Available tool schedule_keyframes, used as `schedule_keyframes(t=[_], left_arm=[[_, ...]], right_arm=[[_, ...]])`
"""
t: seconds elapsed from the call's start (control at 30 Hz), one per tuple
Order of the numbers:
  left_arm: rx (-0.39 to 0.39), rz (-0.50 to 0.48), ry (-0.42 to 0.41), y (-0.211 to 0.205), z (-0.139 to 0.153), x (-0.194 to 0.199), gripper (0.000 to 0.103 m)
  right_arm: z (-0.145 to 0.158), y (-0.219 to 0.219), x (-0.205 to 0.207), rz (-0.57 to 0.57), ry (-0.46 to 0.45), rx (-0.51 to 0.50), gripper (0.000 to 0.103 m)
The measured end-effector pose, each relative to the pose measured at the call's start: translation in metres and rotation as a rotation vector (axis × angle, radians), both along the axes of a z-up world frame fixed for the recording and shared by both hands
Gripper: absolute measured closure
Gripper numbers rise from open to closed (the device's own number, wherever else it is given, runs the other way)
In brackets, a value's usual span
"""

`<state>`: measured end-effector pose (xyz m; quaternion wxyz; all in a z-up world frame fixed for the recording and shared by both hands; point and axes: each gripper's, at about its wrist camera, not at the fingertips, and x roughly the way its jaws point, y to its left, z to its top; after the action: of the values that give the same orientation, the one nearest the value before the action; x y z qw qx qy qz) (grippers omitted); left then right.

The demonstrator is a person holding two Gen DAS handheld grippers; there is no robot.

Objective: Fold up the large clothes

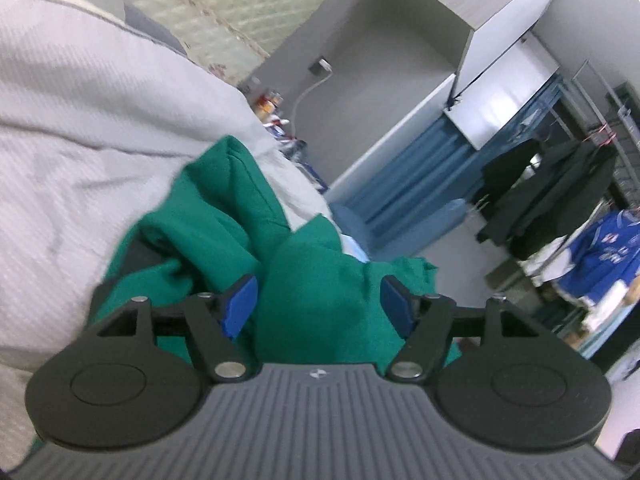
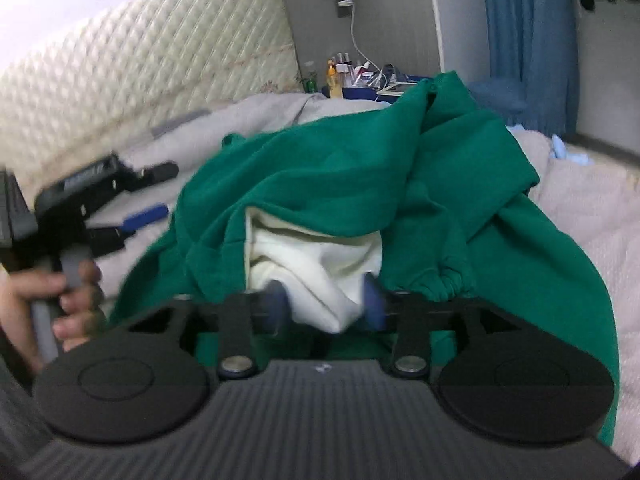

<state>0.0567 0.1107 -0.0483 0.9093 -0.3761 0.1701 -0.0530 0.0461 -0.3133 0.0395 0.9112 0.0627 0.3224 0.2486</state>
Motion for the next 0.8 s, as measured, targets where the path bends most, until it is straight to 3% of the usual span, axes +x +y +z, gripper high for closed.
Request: schedule_keyframes(t=[0.33, 0.5, 0.6, 0.67, 0.73, 0.8], left_arm=[[0.044, -0.041, 0.05, -0.01, -0.013, 0.02, 0.027], [0.045, -0.079, 0.062, -0.016, -0.019, 0.033, 0.029], [0.073, -0.107, 0.069, -0.022, -0.022, 0.039, 0.046], [0.105, -0.127, 0.096, -0.028, -0.025, 0.046, 0.078], [0.144, -0.138, 0.095, -0.035, -0.024, 0.049, 0.089], [0.171, -0.157, 0.051, -0.042, -0.018, 0.045, 0.092]], right_arm=[[0.012, -0.037, -0.005, -0.035, -0.051, 0.167, 0.046], [0.006, -0.059, 0.006, -0.079, -0.007, 0.277, 0.045], [-0.011, -0.042, 0.017, -0.041, 0.037, 0.235, 0.045], [-0.021, -0.025, 0.026, -0.009, 0.06, 0.204, 0.045], [-0.028, -0.011, 0.037, -0.006, 0.074, 0.188, 0.045], [-0.034, -0.001, 0.047, -0.013, 0.079, 0.172, 0.045]])
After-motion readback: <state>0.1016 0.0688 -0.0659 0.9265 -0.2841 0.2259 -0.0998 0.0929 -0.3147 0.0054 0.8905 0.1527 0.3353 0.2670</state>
